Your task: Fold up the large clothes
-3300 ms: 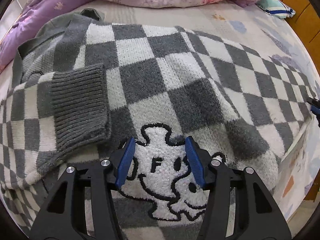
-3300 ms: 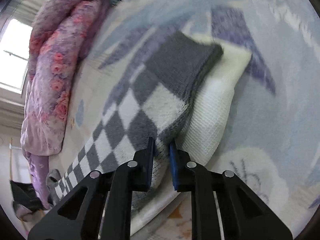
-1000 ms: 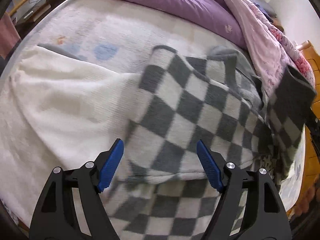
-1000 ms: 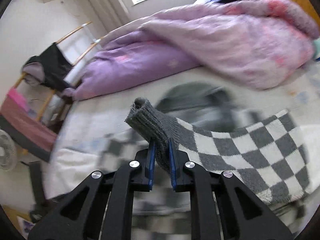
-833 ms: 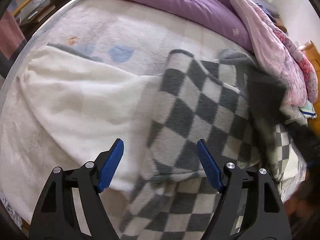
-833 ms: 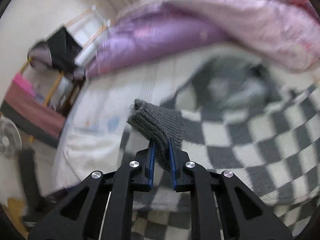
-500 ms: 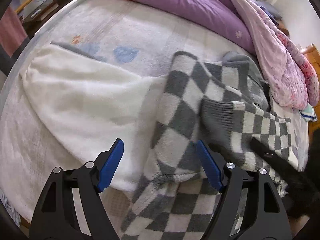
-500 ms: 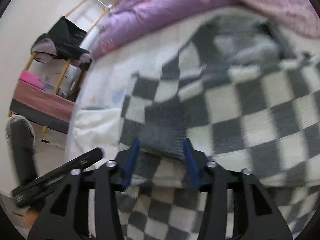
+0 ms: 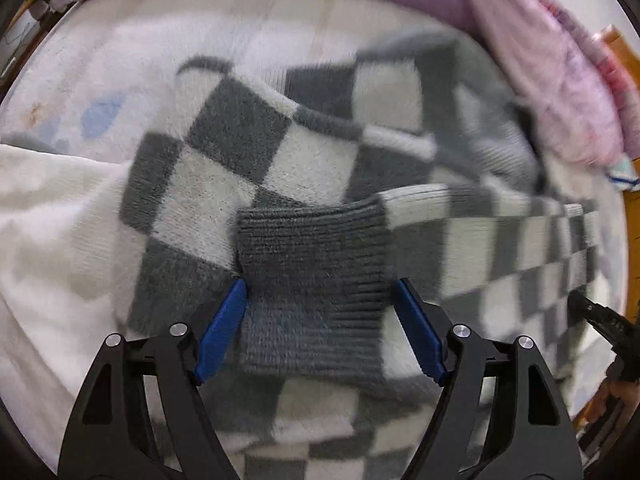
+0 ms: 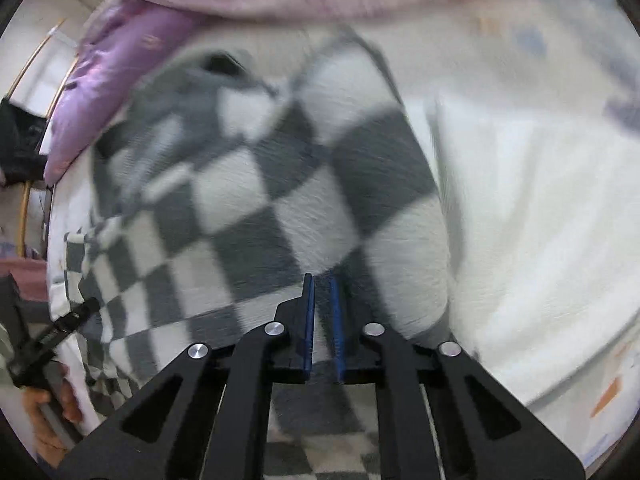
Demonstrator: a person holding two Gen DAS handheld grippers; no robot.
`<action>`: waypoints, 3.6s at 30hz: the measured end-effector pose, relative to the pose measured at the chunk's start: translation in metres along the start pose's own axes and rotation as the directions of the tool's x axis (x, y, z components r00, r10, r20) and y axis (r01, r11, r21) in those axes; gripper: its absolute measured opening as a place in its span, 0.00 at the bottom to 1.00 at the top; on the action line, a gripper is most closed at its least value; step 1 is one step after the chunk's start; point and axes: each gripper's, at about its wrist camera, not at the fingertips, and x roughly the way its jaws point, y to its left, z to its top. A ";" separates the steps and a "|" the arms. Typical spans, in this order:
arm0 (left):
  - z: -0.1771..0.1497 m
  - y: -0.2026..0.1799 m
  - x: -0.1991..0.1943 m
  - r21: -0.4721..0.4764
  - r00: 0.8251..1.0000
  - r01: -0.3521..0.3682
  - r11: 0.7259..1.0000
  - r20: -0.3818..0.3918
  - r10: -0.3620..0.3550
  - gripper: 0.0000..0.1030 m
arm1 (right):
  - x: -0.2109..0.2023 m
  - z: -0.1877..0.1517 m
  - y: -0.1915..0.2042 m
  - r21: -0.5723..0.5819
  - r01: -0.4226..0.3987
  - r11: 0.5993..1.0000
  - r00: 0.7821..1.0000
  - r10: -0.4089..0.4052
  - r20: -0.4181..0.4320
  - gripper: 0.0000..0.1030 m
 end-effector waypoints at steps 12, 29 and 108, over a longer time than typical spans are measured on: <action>0.053 0.045 -0.052 -0.124 0.995 0.028 0.992 0.104 -0.015 0.76 | -0.057 0.073 -0.004 0.008 0.014 1.000 0.992 -0.015 0.127 0.36; 0.133 0.086 0.033 -0.128 0.985 -0.119 0.985 -0.139 0.101 0.75 | 0.036 0.159 -0.011 0.059 0.095 0.994 0.982 -0.083 -0.172 0.42; -0.424 0.121 -0.100 -0.585 0.971 0.220 0.780 0.056 -0.232 0.15 | -0.074 -0.353 -0.146 0.380 -0.093 0.920 0.994 0.061 0.095 0.13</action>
